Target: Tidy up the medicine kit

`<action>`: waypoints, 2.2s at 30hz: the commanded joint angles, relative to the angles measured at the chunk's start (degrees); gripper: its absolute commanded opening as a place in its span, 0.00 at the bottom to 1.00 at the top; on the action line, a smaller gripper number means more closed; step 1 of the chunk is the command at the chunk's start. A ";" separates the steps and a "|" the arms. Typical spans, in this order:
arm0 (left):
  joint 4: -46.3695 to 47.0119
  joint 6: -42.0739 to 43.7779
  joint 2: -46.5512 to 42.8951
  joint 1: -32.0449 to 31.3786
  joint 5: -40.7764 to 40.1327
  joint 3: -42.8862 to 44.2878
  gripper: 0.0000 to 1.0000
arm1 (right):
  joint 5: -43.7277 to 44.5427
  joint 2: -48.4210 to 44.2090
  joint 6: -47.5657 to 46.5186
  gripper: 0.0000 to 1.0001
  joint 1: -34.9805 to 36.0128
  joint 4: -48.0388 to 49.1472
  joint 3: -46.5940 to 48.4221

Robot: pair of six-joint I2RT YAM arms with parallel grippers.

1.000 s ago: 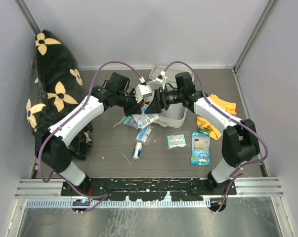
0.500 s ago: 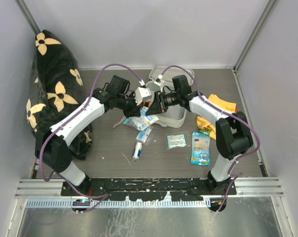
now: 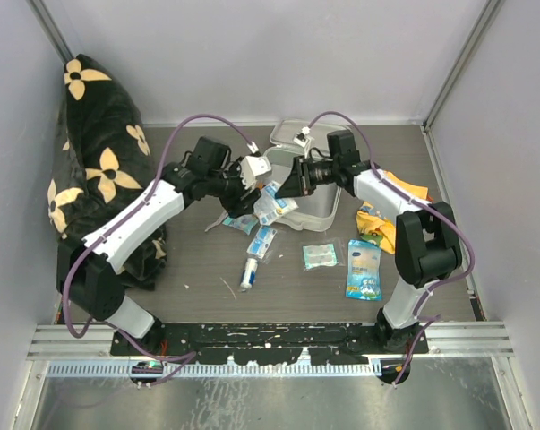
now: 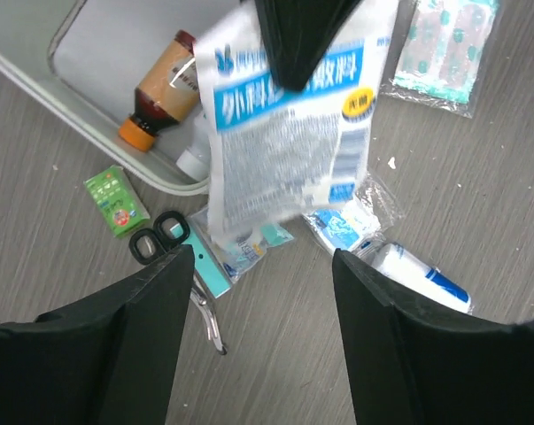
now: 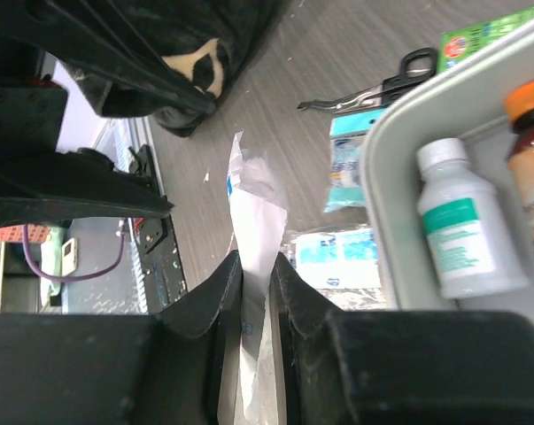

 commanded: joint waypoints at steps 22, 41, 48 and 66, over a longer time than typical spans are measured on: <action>18.03 -10.18 -8.43 5.66 -18.13 -5.56 0.98 | 21.20 -2.51 17.03 0.21 -9.68 23.33 -6.08; 17.65 -11.02 -9.55 5.74 -15.27 -6.29 0.98 | 31.20 7.84 33.43 0.20 -10.15 32.17 -4.92; 17.85 -10.93 -9.57 5.79 -14.84 -6.65 0.98 | 32.41 11.30 34.58 0.20 -9.13 32.90 -3.12; 17.72 -9.93 -7.81 5.80 -14.79 -6.54 0.98 | 30.52 23.22 36.87 0.25 -6.01 31.74 7.55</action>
